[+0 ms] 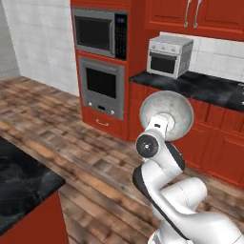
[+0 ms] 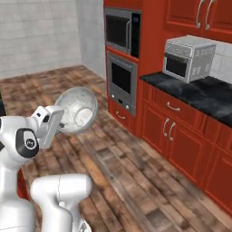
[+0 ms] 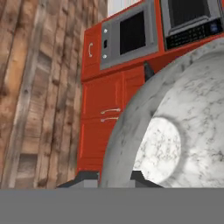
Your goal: Move the bowls from the cabinet to the plates on the dining table.
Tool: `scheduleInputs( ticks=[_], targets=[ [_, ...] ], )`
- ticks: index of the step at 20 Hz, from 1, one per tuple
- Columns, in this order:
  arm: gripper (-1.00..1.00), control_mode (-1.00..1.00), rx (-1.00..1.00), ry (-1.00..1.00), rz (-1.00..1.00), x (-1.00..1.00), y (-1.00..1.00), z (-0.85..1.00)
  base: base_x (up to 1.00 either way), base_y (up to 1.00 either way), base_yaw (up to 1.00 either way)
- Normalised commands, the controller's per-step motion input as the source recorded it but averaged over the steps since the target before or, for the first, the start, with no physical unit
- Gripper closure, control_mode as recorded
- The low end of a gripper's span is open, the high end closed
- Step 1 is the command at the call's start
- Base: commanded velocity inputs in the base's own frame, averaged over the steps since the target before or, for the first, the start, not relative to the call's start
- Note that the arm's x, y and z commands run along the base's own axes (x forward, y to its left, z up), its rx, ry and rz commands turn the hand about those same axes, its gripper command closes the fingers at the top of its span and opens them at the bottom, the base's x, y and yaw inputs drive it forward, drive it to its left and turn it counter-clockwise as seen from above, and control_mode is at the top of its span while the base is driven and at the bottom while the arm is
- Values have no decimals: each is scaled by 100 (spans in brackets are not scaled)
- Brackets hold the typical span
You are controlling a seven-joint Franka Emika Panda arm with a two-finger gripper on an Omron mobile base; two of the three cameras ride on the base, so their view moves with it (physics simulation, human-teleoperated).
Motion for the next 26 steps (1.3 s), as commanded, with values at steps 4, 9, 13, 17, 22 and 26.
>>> scheduleInputs(
  ticks=[4, 9, 13, 17, 22, 26],
  targets=[
    [100, 100, 0, 0, 0, 0, 0, 0, 40, -6, 68],
    [100, 100, 0, 0, 0, 0, 0, 0, 45, -29, 60],
    [100, 100, 0, 0, 0, 0, 0, 0, 32, -59, 42],
    [100, 100, 0, 0, 0, 0, 0, 0, 21, -77, 29],
    [100, 100, 0, 0, 0, 0, 0, 0, 33, -29, 28],
    [100, 100, 0, 0, 0, 0, 0, 0, 44, 3, 50]
  ],
)
